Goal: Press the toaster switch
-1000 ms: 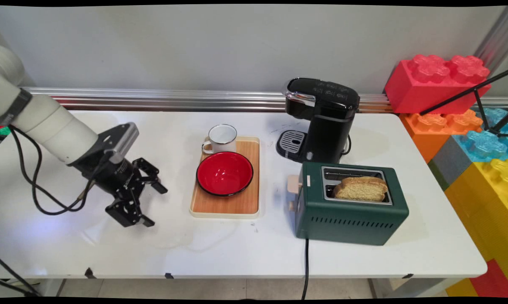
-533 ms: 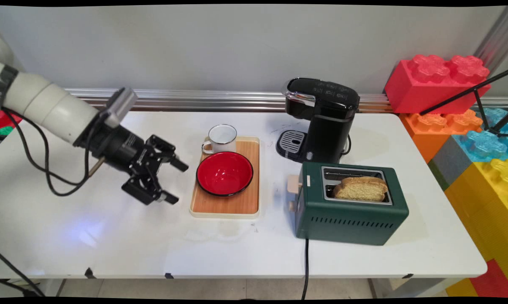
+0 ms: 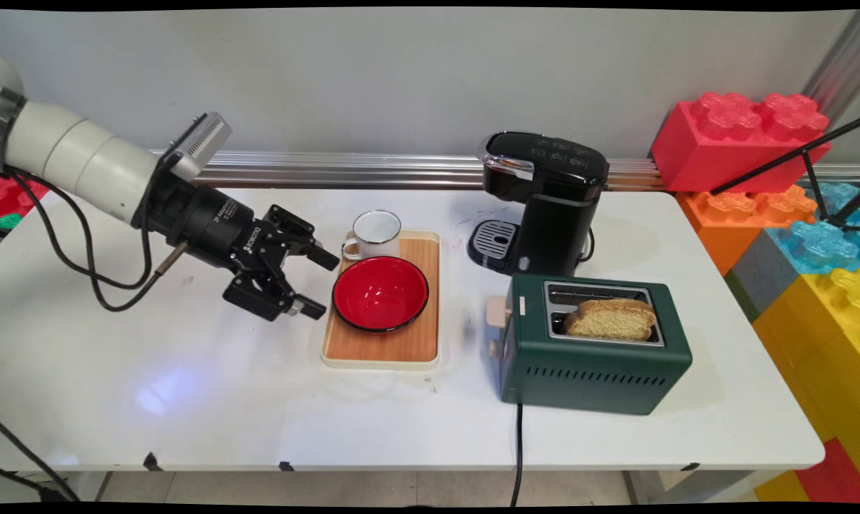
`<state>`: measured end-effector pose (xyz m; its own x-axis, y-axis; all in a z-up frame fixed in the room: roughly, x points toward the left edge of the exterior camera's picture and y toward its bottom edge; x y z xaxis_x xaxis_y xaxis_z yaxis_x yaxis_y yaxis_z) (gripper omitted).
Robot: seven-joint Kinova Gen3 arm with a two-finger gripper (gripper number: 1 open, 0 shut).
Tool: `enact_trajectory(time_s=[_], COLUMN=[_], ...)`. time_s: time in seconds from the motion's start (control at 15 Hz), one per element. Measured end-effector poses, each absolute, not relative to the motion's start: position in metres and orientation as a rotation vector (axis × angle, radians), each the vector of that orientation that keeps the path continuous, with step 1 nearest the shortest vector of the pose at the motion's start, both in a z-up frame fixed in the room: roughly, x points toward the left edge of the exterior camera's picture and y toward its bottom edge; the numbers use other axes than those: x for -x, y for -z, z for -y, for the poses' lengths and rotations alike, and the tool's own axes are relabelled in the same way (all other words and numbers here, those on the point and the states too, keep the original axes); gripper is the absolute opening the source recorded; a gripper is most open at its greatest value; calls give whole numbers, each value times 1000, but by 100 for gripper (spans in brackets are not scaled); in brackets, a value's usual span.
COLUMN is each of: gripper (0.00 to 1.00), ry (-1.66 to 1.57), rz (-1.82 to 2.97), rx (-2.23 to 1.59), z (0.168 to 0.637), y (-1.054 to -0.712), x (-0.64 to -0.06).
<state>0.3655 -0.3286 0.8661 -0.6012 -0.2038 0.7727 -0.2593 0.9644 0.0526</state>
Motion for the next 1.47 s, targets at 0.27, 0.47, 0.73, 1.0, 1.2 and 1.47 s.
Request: enact_trajectory(time_s=[0.27,0.47,0.73,1.0,1.2,1.47], gripper=[0,0,0,0,0,0], ry=[-78,-72,-68,-78,-86,-89], rz=[2226,2224,2215,2180,2151,2110], rx=[-310,-311,-312,-319,-321,-320], z=[332,334,338,351,360,375], y=[-866,-866,-863,-859,-855,-852], x=[-366,-366,-362,-340,-316,-272])
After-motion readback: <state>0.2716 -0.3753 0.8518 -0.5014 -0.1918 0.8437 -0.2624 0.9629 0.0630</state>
